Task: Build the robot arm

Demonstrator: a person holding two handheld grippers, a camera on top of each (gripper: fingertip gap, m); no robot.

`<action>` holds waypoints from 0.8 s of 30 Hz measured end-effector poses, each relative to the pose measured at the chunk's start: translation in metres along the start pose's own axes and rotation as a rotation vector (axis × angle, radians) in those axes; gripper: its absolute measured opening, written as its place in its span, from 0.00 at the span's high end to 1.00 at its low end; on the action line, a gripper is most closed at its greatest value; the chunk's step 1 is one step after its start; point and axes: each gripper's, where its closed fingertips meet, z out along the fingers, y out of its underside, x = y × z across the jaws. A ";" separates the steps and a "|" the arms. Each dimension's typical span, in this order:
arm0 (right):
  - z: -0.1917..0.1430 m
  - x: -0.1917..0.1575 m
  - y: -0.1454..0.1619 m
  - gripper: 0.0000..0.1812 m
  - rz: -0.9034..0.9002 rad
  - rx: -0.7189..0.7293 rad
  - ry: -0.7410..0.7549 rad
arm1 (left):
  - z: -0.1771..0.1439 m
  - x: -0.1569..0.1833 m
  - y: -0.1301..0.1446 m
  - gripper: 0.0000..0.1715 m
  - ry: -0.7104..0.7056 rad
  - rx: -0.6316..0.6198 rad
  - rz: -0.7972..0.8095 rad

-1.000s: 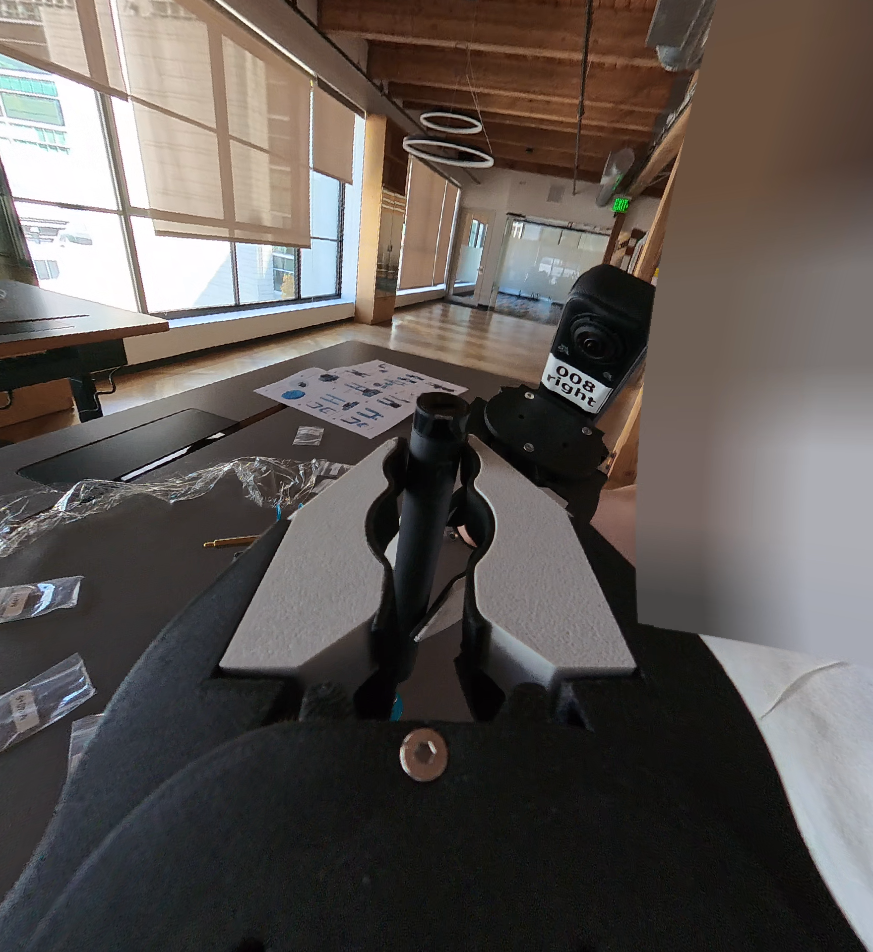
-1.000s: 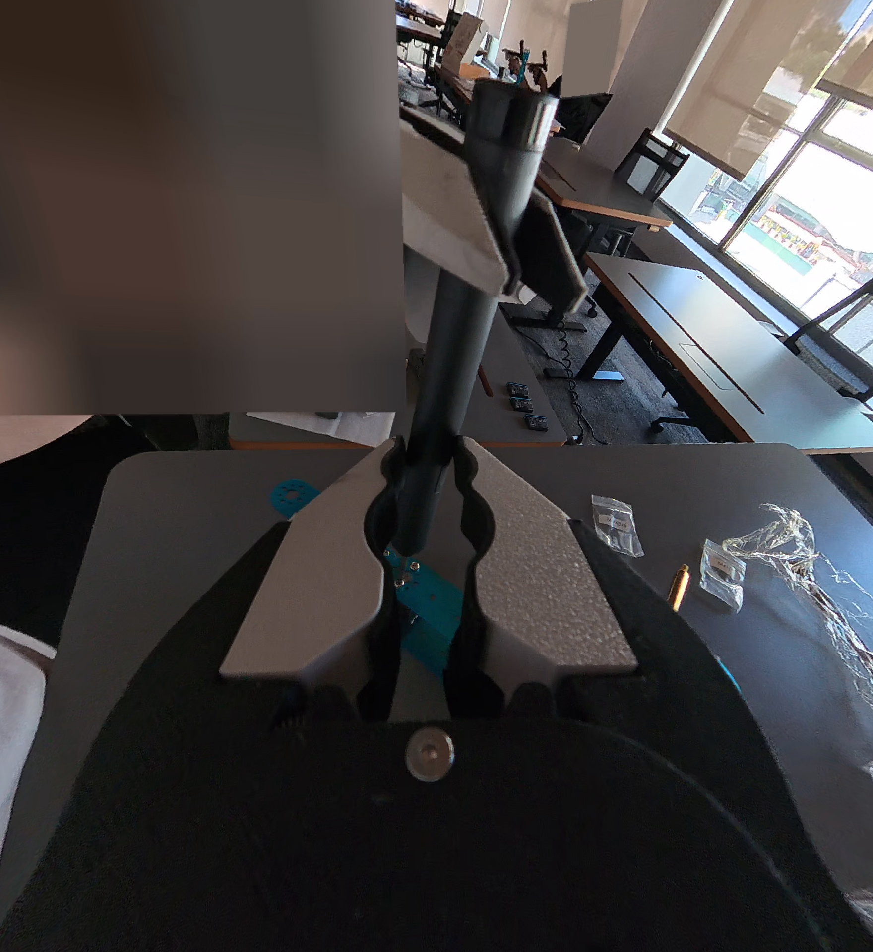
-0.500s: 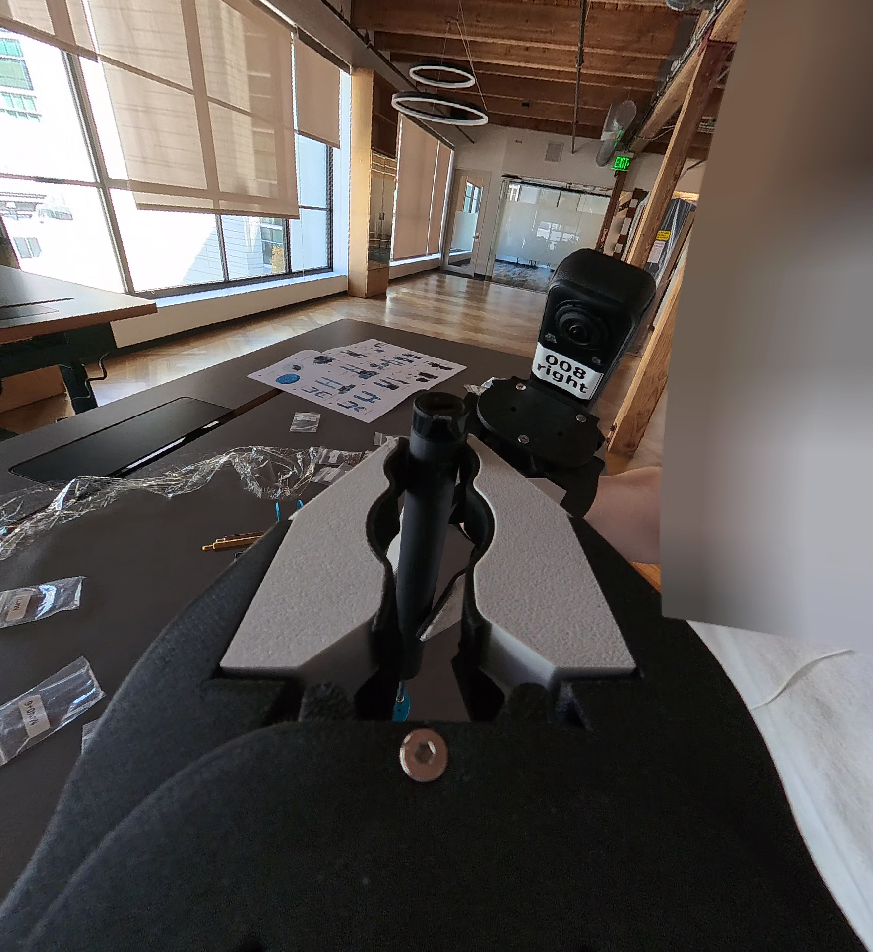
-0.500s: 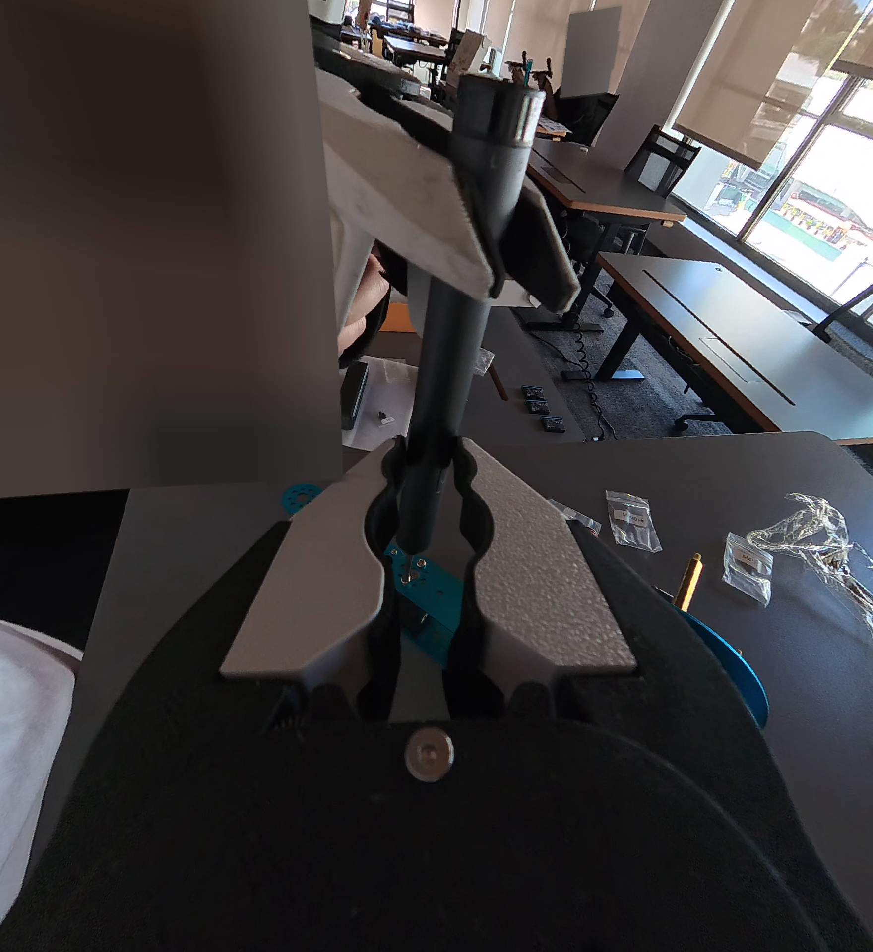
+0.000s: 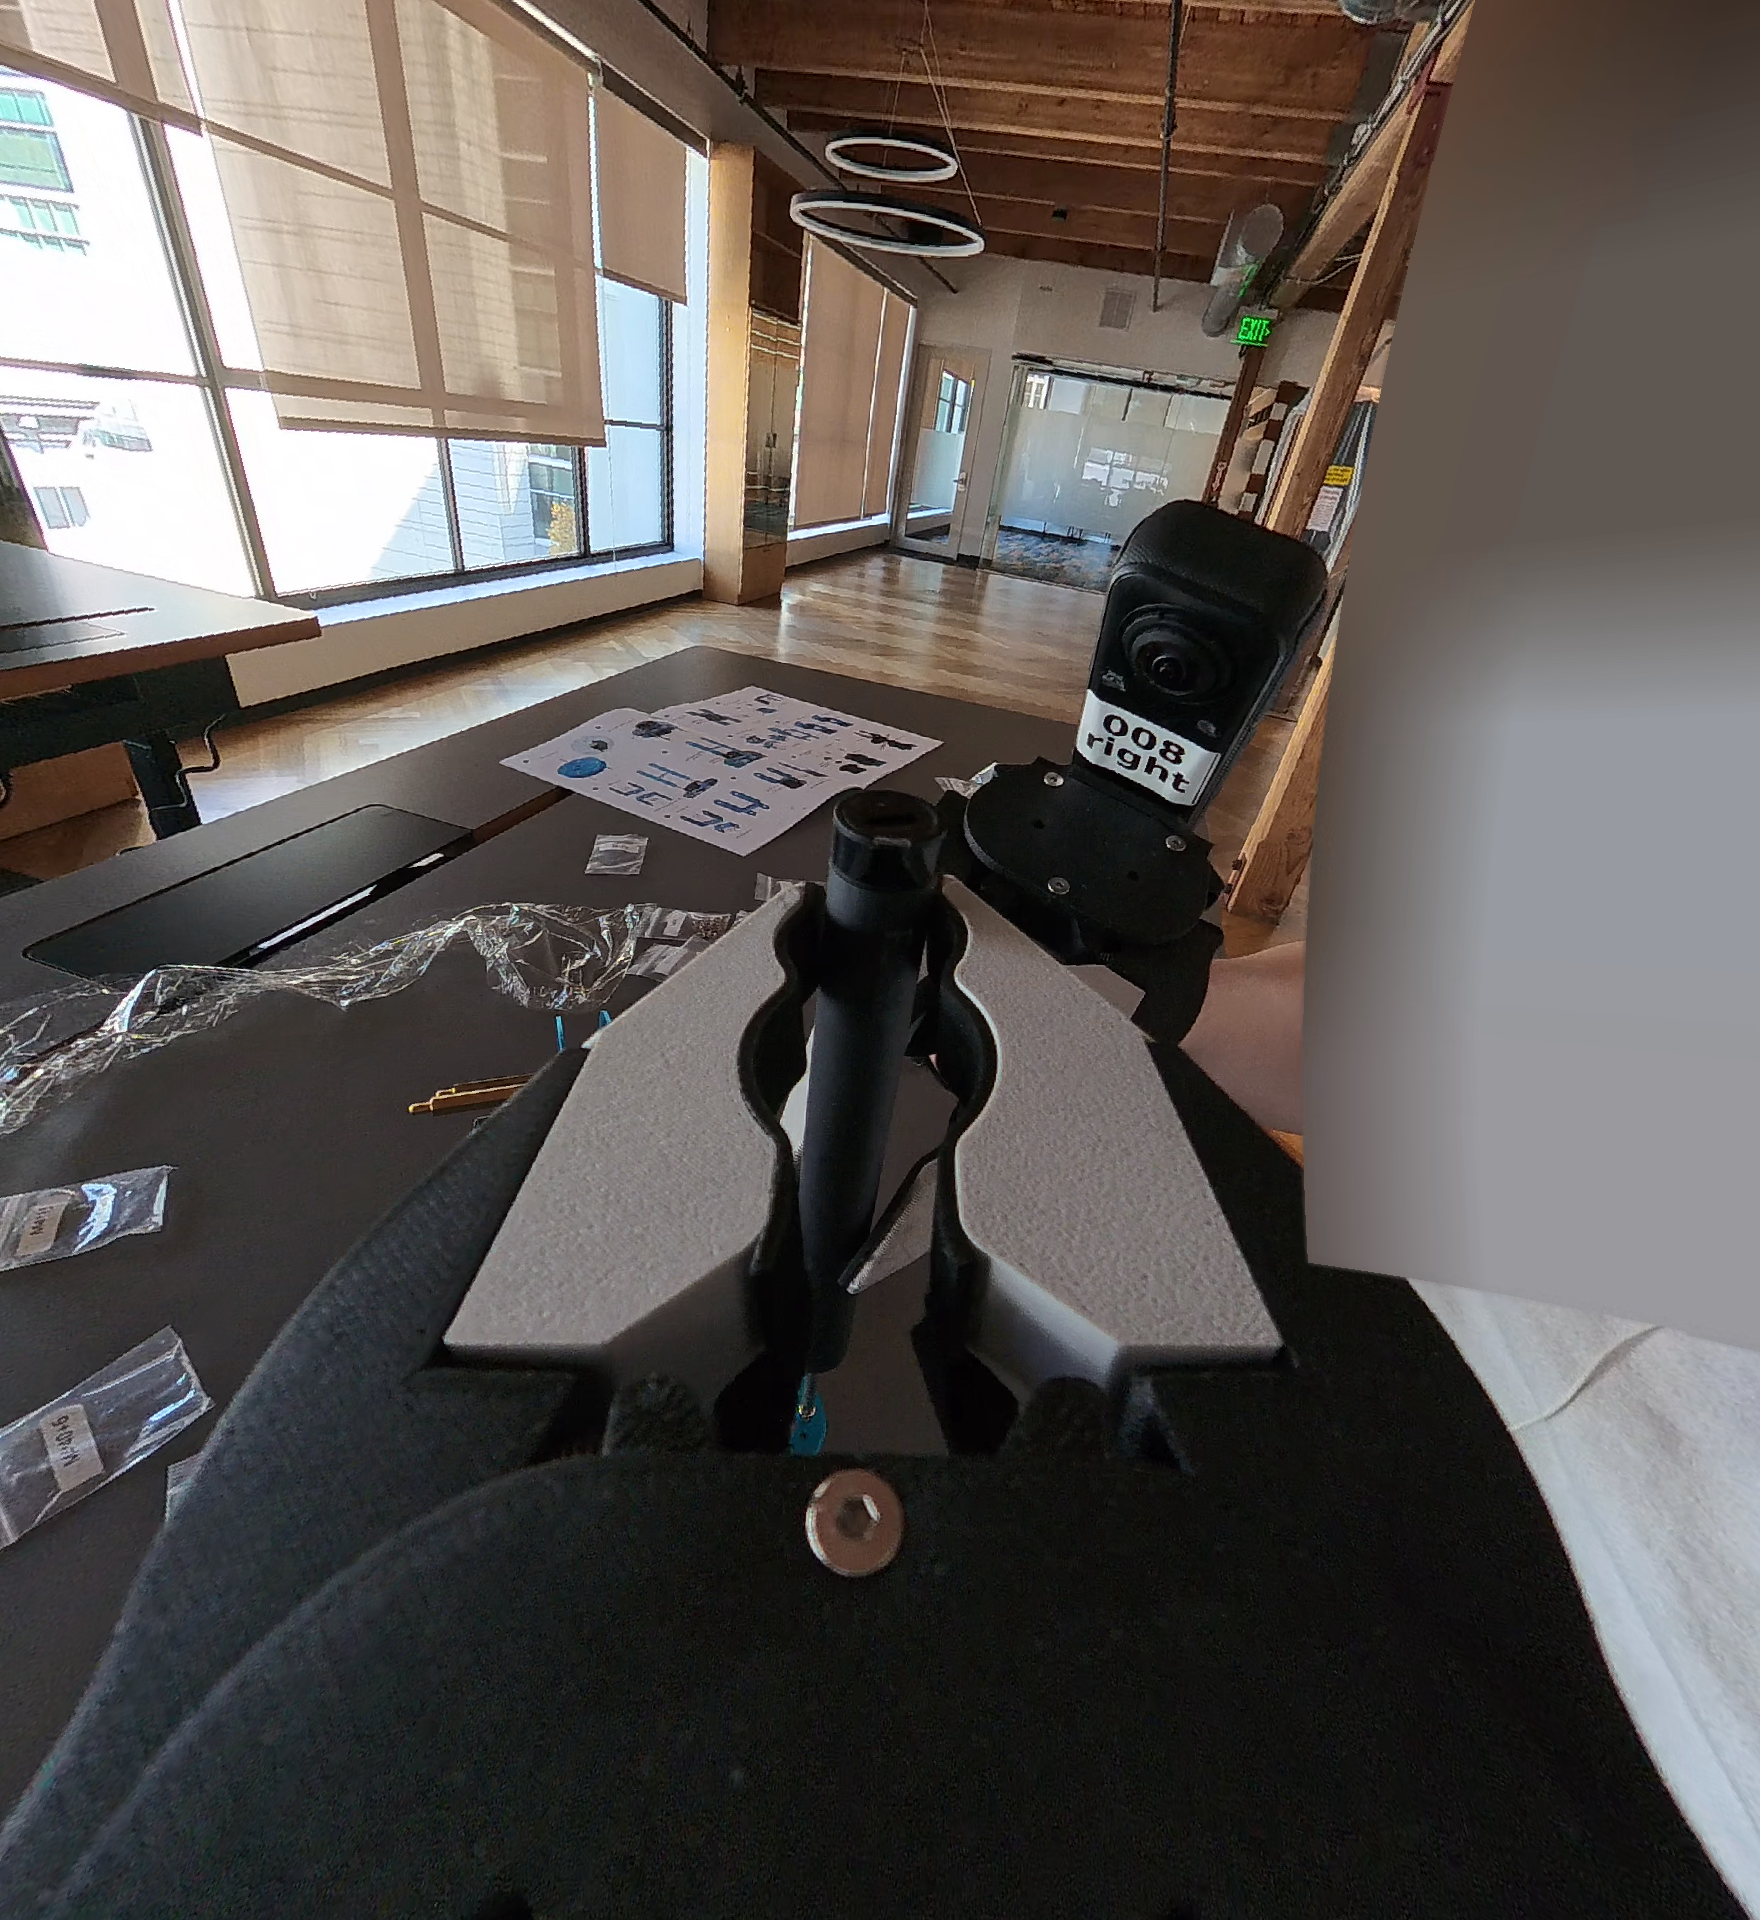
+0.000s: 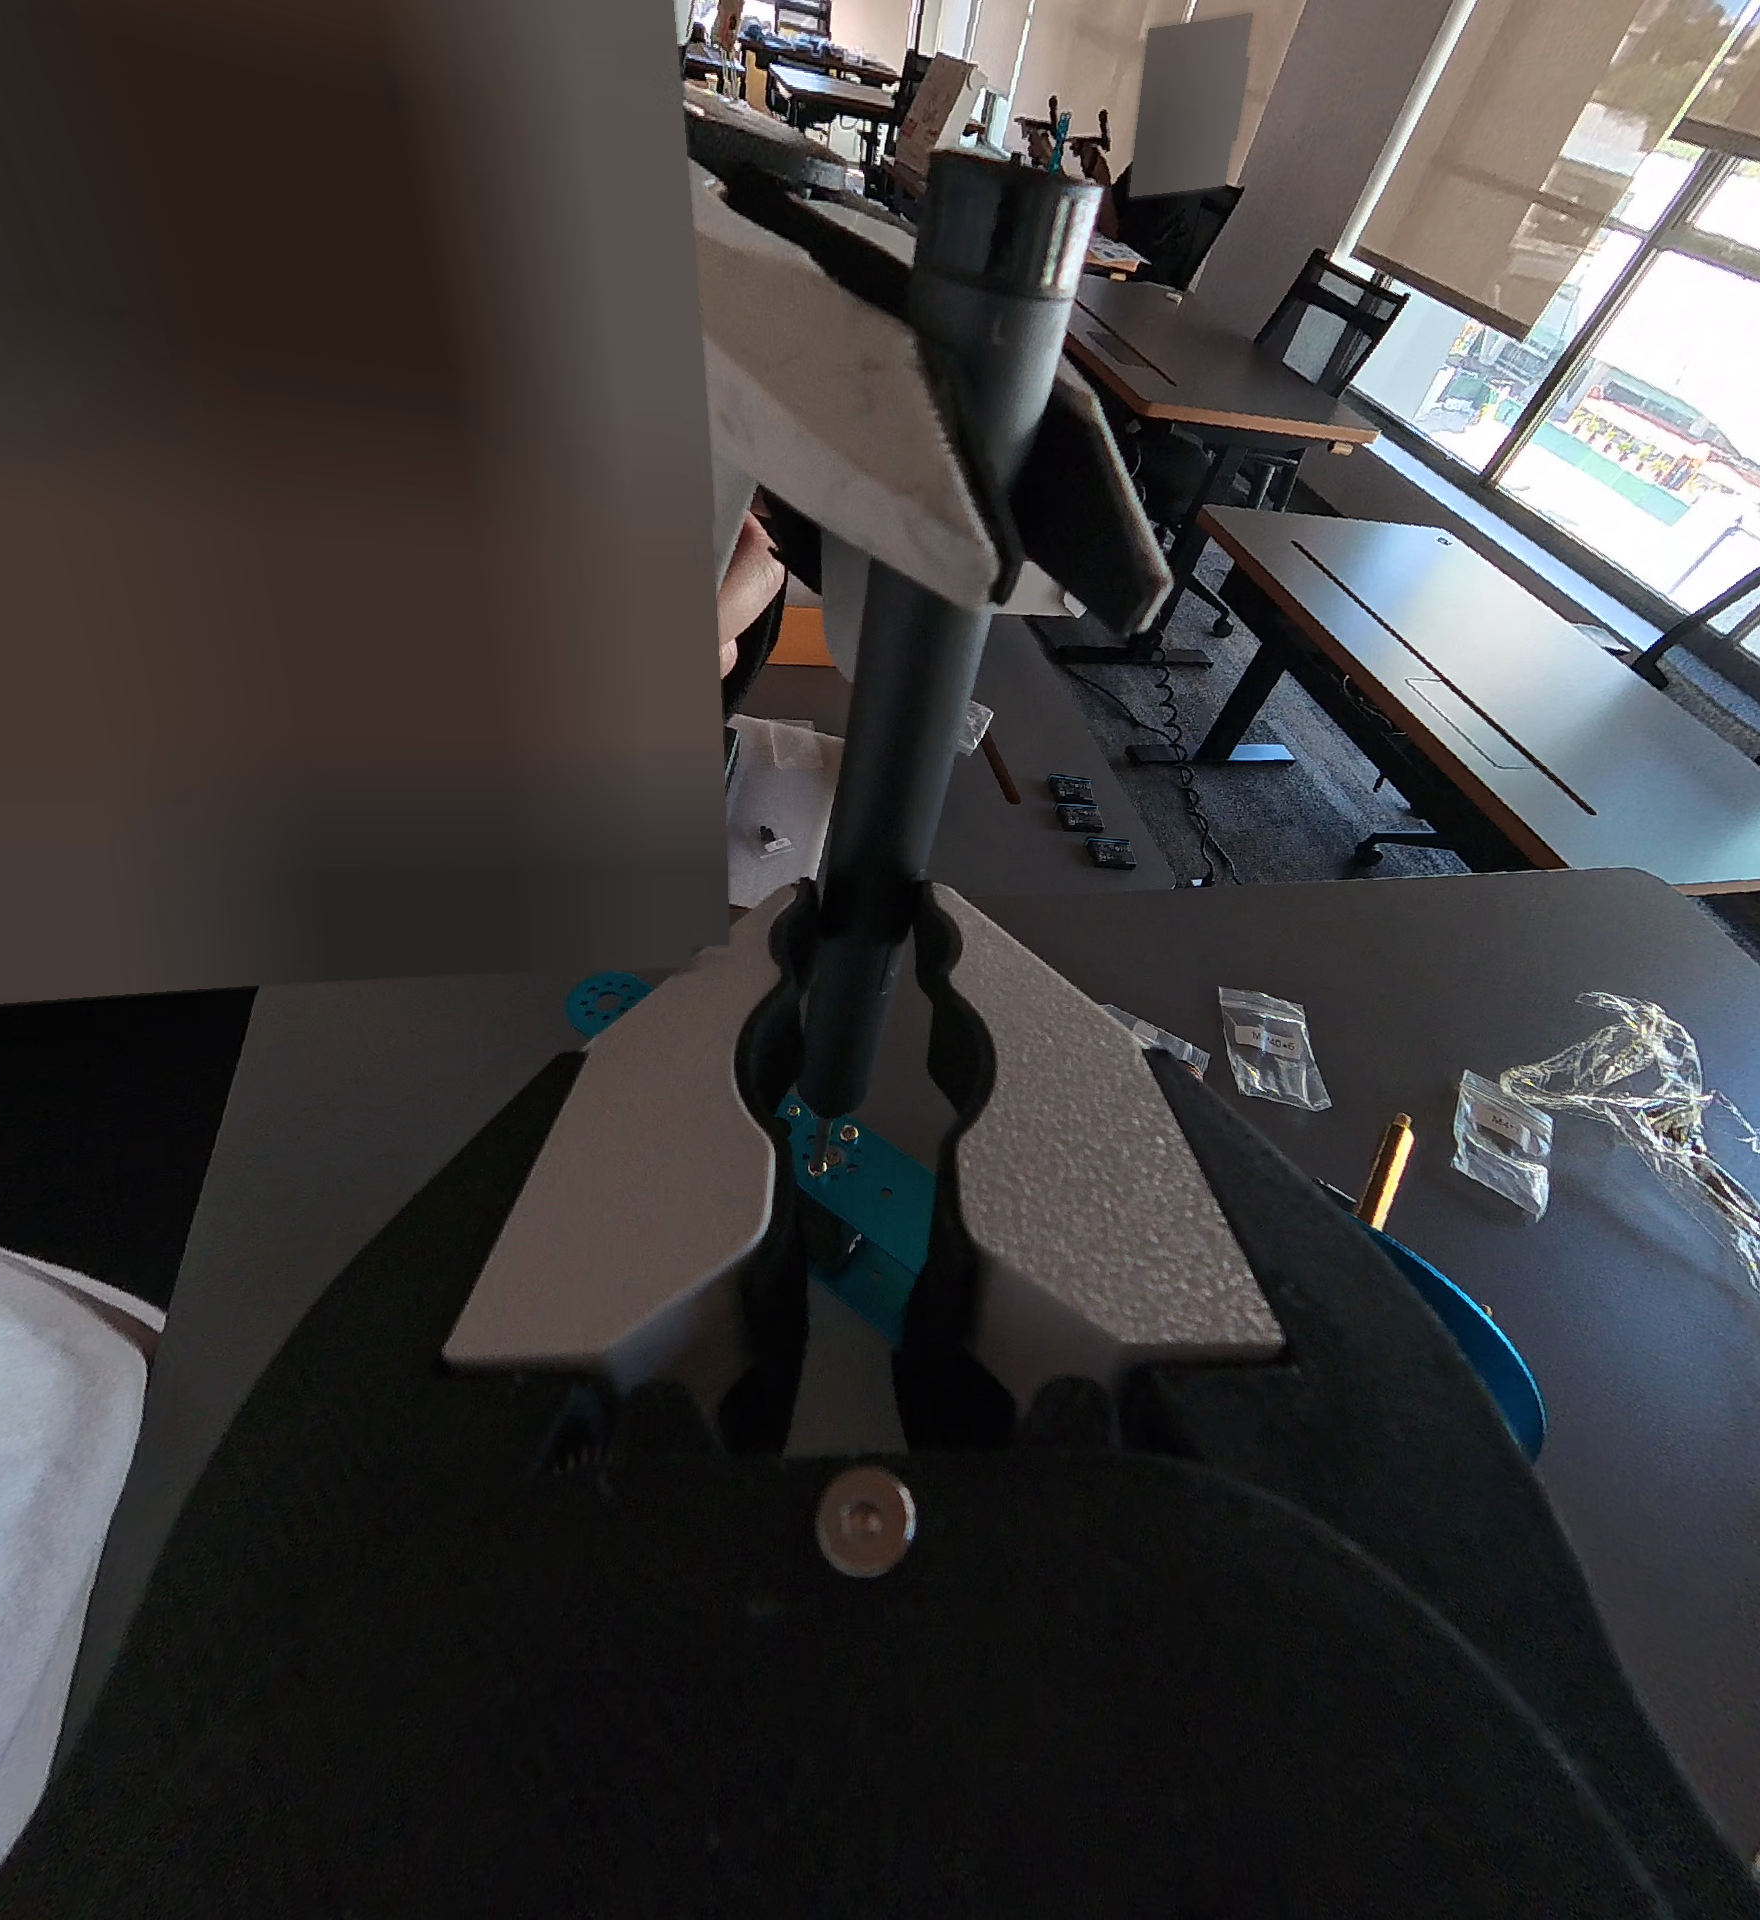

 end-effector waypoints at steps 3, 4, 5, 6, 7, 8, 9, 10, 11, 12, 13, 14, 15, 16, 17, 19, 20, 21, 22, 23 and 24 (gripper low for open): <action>0.000 0.000 0.000 0.90 0.004 0.001 -0.002 | 0.000 0.000 0.000 0.90 -0.001 0.000 0.001; 0.000 0.000 0.000 0.90 0.004 0.001 -0.002 | 0.000 0.000 0.000 0.90 0.000 0.000 0.000; 0.000 -0.001 0.000 0.90 0.003 0.000 -0.002 | 0.000 0.001 0.000 0.90 0.001 0.001 -0.002; 0.000 -0.001 0.000 0.90 0.001 0.000 -0.001 | -0.001 0.001 0.000 0.90 0.001 0.002 -0.001; 0.000 -0.001 0.000 0.90 0.002 0.000 -0.001 | -0.001 0.001 0.000 0.90 0.000 0.002 -0.002; 0.000 -0.001 0.000 0.90 0.003 0.000 -0.002 | -0.001 0.001 0.000 0.90 0.000 0.002 -0.002; 0.000 -0.001 0.000 0.90 0.003 0.001 -0.002 | -0.001 0.001 0.000 0.90 -0.001 0.002 0.000; 0.000 -0.001 0.000 0.90 0.003 0.001 -0.002 | -0.001 0.002 0.000 0.90 -0.002 0.001 0.002; 0.000 -0.001 0.000 0.90 0.003 0.002 -0.002 | -0.001 0.002 0.000 0.90 -0.002 0.000 0.003; 0.000 -0.001 0.000 0.90 0.003 0.003 -0.002 | -0.001 0.002 0.000 0.90 -0.002 0.000 0.002; 0.000 -0.001 0.000 0.90 0.003 0.003 -0.002 | -0.001 0.002 0.000 0.90 -0.003 -0.002 0.002; 0.000 -0.001 0.000 0.90 0.003 0.003 -0.002 | -0.001 0.002 0.000 0.90 -0.004 -0.002 0.003; 0.000 -0.001 0.000 0.90 0.004 0.003 -0.003 | -0.001 0.002 0.000 0.90 -0.004 -0.002 0.004; 0.000 -0.001 0.000 0.90 0.004 0.004 -0.003 | -0.001 0.002 0.000 0.90 -0.004 -0.002 0.003; 0.000 -0.001 0.000 0.90 0.006 0.004 -0.005 | -0.001 0.002 0.000 0.90 -0.004 -0.002 0.003; 0.000 -0.002 0.000 0.90 0.007 0.004 -0.006 | -0.001 0.002 0.000 0.90 -0.005 -0.002 0.004; 0.000 -0.002 0.000 0.90 0.007 0.005 -0.007 | -0.001 0.002 0.000 0.90 -0.005 -0.002 0.005; 0.000 -0.002 0.000 0.90 0.007 0.006 -0.006 | -0.002 0.002 0.000 0.90 -0.003 -0.001 0.004; 0.000 -0.002 0.000 0.90 0.008 0.007 -0.005 | -0.002 0.002 0.000 0.90 -0.001 -0.001 0.005; 0.000 -0.002 0.000 0.90 0.009 0.008 -0.003 | -0.002 0.002 0.000 0.90 0.002 0.001 0.007; 0.000 -0.002 0.000 0.90 0.009 0.009 -0.001 | -0.002 0.002 0.000 0.90 0.007 0.001 0.006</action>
